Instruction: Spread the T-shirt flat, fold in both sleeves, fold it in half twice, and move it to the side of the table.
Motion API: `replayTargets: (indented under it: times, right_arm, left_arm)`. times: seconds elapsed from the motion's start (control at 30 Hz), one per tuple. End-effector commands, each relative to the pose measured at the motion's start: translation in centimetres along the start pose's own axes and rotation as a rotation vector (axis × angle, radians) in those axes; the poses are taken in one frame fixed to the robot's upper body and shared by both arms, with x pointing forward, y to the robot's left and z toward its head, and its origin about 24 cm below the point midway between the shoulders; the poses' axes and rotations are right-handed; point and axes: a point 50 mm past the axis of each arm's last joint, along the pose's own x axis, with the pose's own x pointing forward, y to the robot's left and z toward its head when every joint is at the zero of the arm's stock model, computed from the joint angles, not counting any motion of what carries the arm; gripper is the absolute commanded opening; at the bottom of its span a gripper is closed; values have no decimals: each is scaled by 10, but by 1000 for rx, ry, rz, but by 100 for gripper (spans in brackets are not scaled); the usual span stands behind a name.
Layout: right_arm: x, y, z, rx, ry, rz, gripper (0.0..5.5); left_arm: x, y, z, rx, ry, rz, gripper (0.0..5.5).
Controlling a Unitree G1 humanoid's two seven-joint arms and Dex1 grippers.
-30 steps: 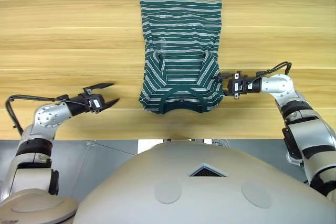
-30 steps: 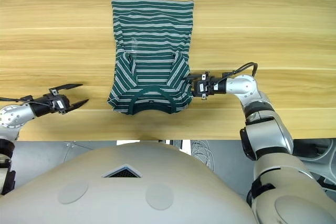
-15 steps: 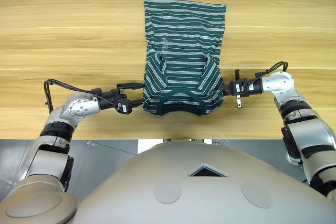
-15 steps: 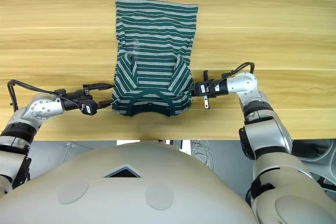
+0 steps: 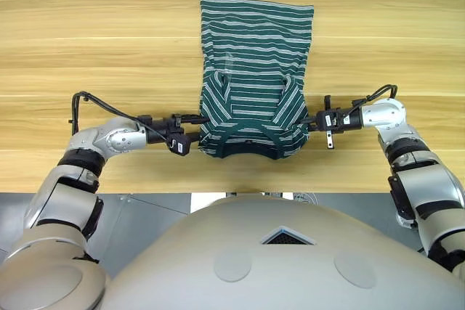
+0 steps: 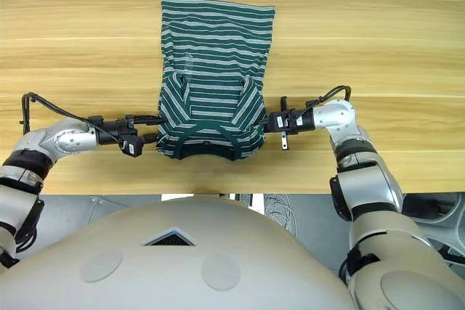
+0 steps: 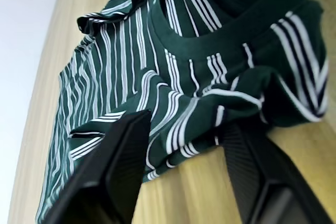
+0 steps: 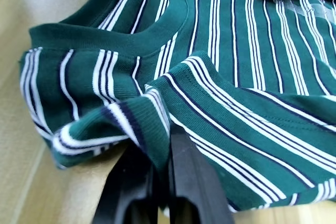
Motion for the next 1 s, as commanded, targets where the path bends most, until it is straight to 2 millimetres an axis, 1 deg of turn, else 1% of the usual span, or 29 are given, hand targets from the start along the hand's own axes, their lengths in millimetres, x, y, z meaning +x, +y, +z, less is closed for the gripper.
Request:
replayTargets:
  times: [0.03,0.07,0.1,0.13,0.17,0.27,0.3,0.4,0.5,0.63,0.77,0.87,0.93,1.0]
  right_arm:
    - [1,-1,2,-4,-16,-7,4]
    - [1,-2,2,-6,-17,-10,4]
    - [0,-2,3,-8,-19,-13,4]
    - [0,-3,3,-10,-21,-15,4]
    - [0,-3,3,-12,-23,-17,4]
    - [0,-4,4,-18,-30,-21,4]
    - [0,-4,5,-19,-33,-22,4]
    - [1,-4,6,-23,-43,-21,4]
    - [3,-2,7,-22,-58,-18,4]
    - [5,1,6,-5,-75,-4,4]
    - [3,8,4,16,-82,30,4]
    - [1,15,4,53,-119,92,4]
    - [-6,22,5,97,-148,145,4]
    - [-17,25,7,128,-166,162,4]
  left_arm:
    - [-13,-35,-16,-88,144,-226,146]
    - [-14,-35,-16,-93,147,-236,125]
    - [-14,-36,-17,-100,150,-248,119]
    - [-14,-37,-18,-107,152,-259,90]
    - [-14,-38,-18,-112,153,-268,78]
    - [-15,-42,-17,-129,145,-300,10]
    - [-15,-44,-17,-133,138,-312,2]
    - [-14,-47,-13,-154,108,-329,0]
    - [-16,-43,-8,-197,66,-286,0]
    - [-26,-32,-6,-263,48,-212,0]
    - [-41,-34,-2,-336,47,-198,0]
    - [-43,-35,12,-409,-16,-159,0]
    - [-48,-32,25,-468,-70,-114,0]
    - [-56,-29,39,-527,-115,-68,0]
